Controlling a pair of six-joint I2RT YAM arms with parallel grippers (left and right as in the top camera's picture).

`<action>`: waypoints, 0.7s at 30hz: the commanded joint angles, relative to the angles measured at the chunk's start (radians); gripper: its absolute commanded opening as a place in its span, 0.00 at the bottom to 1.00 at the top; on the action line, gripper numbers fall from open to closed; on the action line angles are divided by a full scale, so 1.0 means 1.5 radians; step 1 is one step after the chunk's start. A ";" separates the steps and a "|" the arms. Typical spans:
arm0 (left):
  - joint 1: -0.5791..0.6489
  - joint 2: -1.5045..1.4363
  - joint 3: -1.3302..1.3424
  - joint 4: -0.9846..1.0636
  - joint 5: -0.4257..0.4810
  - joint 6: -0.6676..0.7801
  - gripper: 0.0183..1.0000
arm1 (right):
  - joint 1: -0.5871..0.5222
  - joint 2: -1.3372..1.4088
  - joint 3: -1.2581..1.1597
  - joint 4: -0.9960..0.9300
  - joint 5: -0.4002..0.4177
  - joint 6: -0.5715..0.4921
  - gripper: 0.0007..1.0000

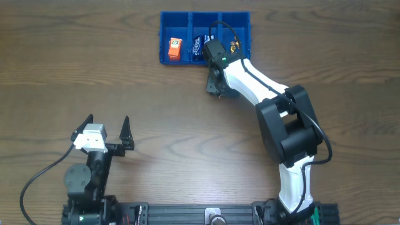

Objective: Sort Candies Into Trays

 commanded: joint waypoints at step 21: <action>0.003 -0.004 -0.012 -0.022 0.016 0.009 1.00 | -0.047 -0.139 0.193 0.012 0.185 -0.160 0.17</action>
